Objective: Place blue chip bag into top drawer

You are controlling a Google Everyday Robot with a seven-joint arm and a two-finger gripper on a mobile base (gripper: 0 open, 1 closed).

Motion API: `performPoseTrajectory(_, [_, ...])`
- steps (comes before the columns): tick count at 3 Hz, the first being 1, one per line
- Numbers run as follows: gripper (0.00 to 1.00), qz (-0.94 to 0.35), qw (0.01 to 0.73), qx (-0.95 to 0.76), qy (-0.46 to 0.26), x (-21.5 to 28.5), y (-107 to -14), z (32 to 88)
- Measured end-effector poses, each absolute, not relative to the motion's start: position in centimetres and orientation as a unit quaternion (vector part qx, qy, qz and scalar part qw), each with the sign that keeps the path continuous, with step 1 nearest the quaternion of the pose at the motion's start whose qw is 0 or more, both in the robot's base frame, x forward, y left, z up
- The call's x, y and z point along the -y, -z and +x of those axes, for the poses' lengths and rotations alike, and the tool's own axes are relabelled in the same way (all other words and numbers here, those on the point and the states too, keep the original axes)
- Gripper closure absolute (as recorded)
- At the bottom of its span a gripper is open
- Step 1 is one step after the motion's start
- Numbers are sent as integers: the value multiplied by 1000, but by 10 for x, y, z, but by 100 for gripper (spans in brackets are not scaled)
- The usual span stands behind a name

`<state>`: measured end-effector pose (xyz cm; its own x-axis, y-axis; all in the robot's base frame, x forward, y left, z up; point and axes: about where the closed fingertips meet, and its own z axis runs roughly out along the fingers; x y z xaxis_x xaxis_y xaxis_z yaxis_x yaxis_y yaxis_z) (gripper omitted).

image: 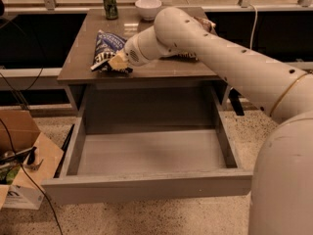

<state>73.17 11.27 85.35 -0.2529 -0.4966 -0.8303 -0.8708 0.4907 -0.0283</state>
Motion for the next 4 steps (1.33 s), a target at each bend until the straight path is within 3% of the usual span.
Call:
performPoseTrajectory(1, [100, -453, 411, -759, -222, -87, -864, 699])
performPoseTrajectory(3, [100, -478, 363, -771, -213, 8, -883, 578])
performPoseTrajectory(4, [96, -502, 265, -793, -218, 42, -850, 518])
